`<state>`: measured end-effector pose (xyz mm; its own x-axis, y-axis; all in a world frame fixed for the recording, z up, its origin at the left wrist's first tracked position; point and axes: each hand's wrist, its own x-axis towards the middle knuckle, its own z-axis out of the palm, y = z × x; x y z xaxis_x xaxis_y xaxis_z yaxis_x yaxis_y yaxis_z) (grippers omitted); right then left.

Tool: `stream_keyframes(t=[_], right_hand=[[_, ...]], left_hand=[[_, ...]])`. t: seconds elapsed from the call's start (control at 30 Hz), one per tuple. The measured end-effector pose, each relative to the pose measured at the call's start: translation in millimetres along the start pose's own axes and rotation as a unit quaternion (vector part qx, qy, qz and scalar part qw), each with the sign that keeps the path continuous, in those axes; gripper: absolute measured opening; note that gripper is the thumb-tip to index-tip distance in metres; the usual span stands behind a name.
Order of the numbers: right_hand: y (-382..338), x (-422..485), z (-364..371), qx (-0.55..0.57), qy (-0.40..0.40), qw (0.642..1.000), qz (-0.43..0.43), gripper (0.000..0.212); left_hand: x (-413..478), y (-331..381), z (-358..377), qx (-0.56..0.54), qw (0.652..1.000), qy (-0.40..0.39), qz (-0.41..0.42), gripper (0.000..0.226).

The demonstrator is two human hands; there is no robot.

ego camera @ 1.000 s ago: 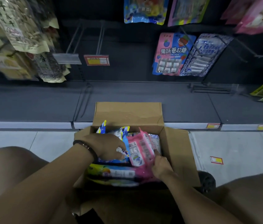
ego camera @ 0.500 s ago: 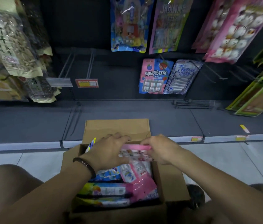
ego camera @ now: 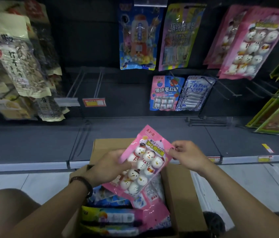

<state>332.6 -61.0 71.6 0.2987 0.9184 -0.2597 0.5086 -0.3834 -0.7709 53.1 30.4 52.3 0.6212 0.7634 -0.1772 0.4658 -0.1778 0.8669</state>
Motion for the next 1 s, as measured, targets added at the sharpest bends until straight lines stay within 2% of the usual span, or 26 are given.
stream_keyframes(t=[0.13,0.3,0.4,0.43,0.53,0.63,0.73,0.8,0.9,1.0], right_hand=[[-12.0,-6.5,4.4,0.169,0.0,0.986,0.003,0.013],[-22.3,-11.4,5.5,0.179,-0.021,0.983,-0.026,0.011],[-28.9,-12.6,7.5,0.217,0.026,0.975,-0.034,0.005],[-30.5,-12.2,8.2,0.218,0.061,0.973,-0.043,0.013],[-28.4,-13.6,8.3,0.133,0.181,0.969,-0.107,0.048],[-26.1,-21.2,7.3,0.108,0.191,0.961,-0.166,0.071],[-27.5,-30.4,7.4,0.061,0.167,0.966,-0.187,0.079],[-24.2,-32.9,7.1,0.017,0.193,0.958,-0.21,0.087],[-20.0,-35.9,7.4,-0.006,0.244,0.938,-0.246,0.079],[-22.8,-36.5,-2.8,0.022,0.281,0.93,-0.235,0.073]], left_hand=[[-0.9,8.2,2.0,-0.074,0.997,-0.003,-0.006,0.021],[2.7,28.3,8.2,-0.18,0.983,0.046,0.008,0.021],[7.5,33.8,13.0,-0.236,0.968,0.081,0.009,0.02],[8.9,35.1,14.2,-0.257,0.962,0.086,0.001,0.02],[12.5,43.3,16.9,-0.3,0.949,0.099,-0.015,0.021],[14.1,53.4,20.0,-0.312,0.942,0.119,-0.007,0.02],[13.8,63.2,24.5,-0.291,0.948,0.125,0.015,0.02],[15.8,68.5,27.9,-0.299,0.946,0.125,0.026,0.023],[23.5,80.9,33.6,-0.336,0.93,0.14,0.044,0.022],[32.6,101.9,38.8,-0.353,0.921,0.151,0.073,0.018]])
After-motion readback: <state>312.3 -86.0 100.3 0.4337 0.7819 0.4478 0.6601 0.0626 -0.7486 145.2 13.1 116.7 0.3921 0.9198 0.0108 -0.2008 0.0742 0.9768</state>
